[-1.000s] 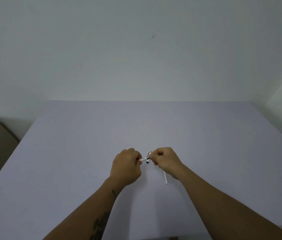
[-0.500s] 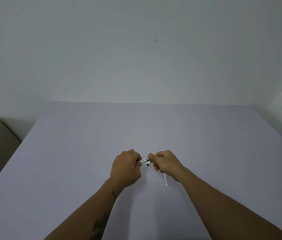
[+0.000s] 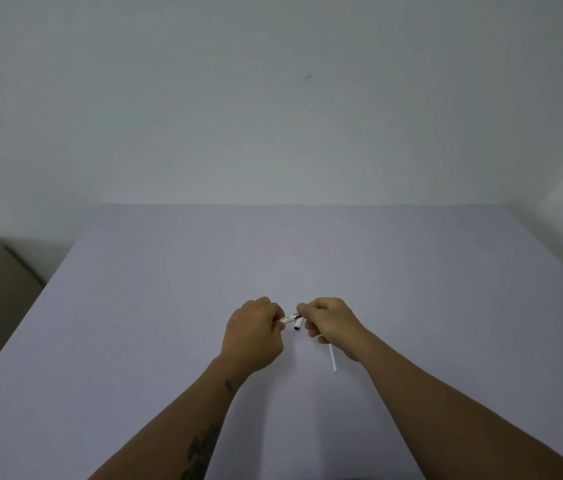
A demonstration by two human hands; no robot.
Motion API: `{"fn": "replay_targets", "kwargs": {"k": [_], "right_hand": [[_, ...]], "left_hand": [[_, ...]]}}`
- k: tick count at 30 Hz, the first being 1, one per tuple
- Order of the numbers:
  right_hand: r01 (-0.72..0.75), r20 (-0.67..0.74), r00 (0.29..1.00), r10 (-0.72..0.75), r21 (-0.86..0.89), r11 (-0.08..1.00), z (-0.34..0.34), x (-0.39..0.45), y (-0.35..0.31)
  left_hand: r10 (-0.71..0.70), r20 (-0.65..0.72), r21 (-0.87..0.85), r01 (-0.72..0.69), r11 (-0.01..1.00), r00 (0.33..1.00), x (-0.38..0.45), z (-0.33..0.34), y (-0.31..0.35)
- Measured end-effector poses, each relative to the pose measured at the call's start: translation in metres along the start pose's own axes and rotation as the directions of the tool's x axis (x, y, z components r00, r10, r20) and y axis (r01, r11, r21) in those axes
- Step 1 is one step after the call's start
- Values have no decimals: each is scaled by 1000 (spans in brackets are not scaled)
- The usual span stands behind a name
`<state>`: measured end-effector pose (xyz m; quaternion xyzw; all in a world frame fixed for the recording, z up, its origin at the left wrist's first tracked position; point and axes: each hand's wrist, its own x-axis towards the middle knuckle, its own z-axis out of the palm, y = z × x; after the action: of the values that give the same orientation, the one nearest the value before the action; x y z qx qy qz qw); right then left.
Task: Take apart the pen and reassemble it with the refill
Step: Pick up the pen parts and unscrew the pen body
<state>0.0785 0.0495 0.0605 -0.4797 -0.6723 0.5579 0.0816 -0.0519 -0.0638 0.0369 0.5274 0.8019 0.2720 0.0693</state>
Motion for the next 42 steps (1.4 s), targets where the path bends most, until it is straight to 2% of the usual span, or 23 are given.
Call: {"fn": "replay_targets", "kwargs": {"k": [5,12,16,23,31,35,42], "right_hand": [[49,-27,998,-50,-37,998,1,0,-2],[30,44,999,-30,7,1000,-2,-1,-6],[-15,13,1000,15,41,999,2,1,-3],[22,-11,1000,-22,6,1000,3,1,-8],[65,-7,998,-65,-13,998,-5,5,-14],[87,13,996,-87,-39,995,-11,7,-15],[81,-58,995,-81,6,997,-15,9,-18]], "left_hand": [[-2,0,-7,2,1000,1000,0,1,0],[-21,-1,-21,21,1000,1000,-1,3,-2],[-30,6,-23,30,999,1000,-1,3,-4],[-59,43,-45,60,997,997,-3,4,-3],[-131,171,-243,171,955,976,7,5,-2],[-131,193,-277,182,943,972,11,7,-2],[-154,217,-330,221,918,964,17,9,4]]}}
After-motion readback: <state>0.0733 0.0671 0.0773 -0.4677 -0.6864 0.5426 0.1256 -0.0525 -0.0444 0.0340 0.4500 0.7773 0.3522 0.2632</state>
